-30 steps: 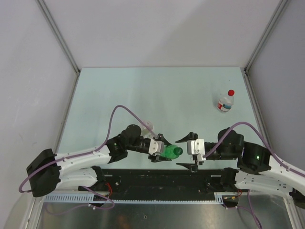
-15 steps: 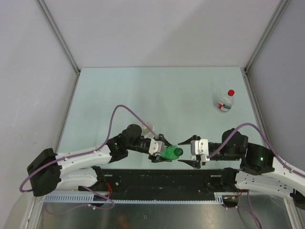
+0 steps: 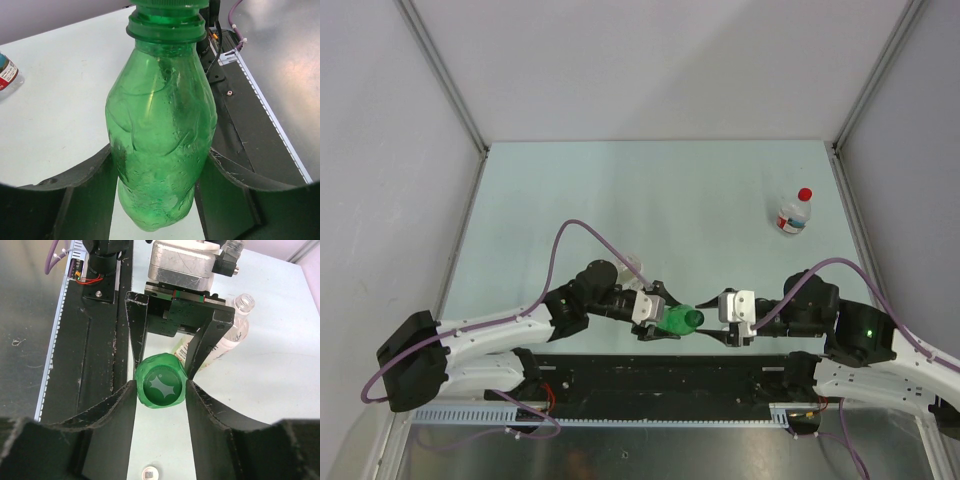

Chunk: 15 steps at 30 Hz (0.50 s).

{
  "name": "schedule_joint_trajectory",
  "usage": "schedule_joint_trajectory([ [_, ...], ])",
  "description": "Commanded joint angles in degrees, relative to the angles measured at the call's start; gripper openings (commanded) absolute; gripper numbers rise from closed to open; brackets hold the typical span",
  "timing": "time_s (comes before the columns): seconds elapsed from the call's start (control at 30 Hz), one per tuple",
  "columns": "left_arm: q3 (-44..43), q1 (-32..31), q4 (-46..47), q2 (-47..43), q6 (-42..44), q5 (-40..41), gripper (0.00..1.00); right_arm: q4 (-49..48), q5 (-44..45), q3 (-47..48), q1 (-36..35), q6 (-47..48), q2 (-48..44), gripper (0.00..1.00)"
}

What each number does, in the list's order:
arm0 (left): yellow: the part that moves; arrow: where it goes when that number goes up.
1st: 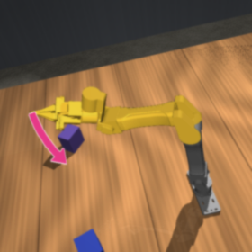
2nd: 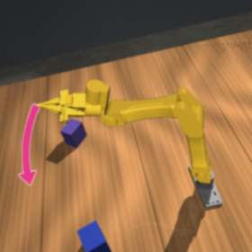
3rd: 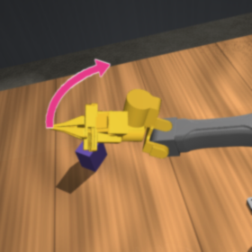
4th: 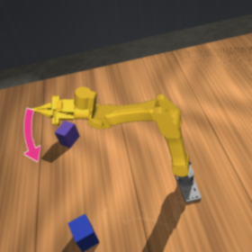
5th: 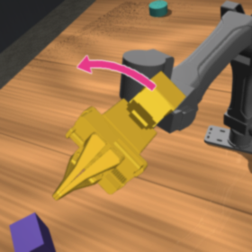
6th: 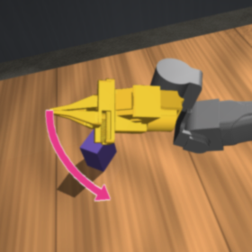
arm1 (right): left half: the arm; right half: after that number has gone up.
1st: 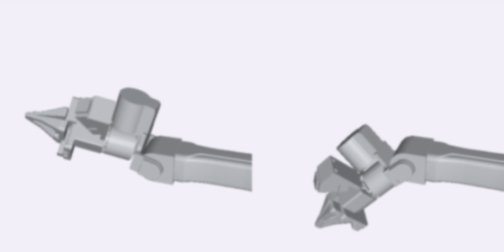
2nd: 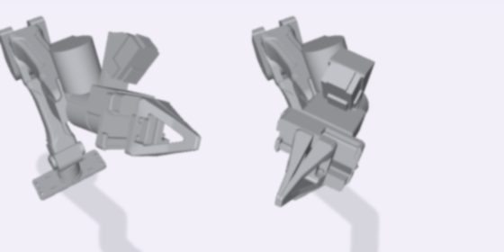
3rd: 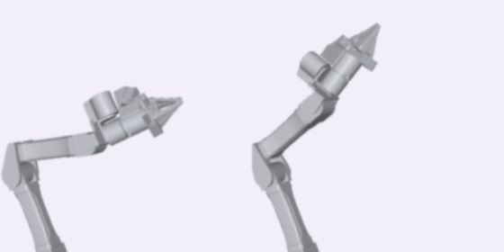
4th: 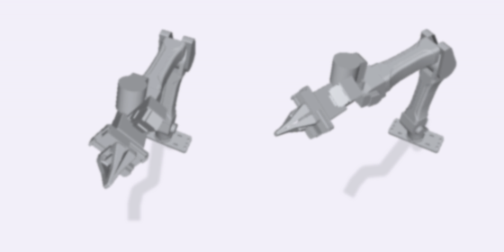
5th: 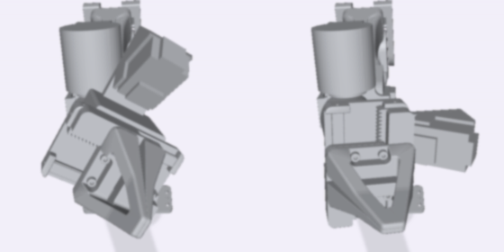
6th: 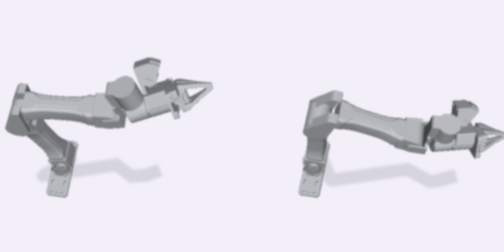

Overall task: Screw on the bottle caps
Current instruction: Screw the bottle cap onto the plastic bottle.

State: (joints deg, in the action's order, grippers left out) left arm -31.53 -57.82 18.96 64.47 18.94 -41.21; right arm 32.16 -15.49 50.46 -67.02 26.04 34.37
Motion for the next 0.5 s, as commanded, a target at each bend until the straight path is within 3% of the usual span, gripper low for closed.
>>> schedule_joint_trajectory([
  [0.0, -2.8, 0.3, 1.8, -0.1, -0.6, -1.1, 0.00, -0.8, 0.7, 0.5, -0.3, -1.0, 0.3, 0.46],
  [0.13, -2.9, 0.4, 1.8, -0.6, -0.8, -0.2, 0.00, -1.0, 1.4, 0.5, -0.3, -1.9, 1.0, 0.34],
  [0.23, -3.0, 0.4, 1.8, -1.1, -0.9, 1.7, 0.00, -1.5, 2.6, 0.5, -0.3, -3.8, 1.4, 0.31],
  [0.47, -5.3, 0.4, 2.7, -1.8, -3.6, 18.7, 0.00, -2.1, 11.8, 0.5, -0.2, -17.3, 3.5, 0.26],
])
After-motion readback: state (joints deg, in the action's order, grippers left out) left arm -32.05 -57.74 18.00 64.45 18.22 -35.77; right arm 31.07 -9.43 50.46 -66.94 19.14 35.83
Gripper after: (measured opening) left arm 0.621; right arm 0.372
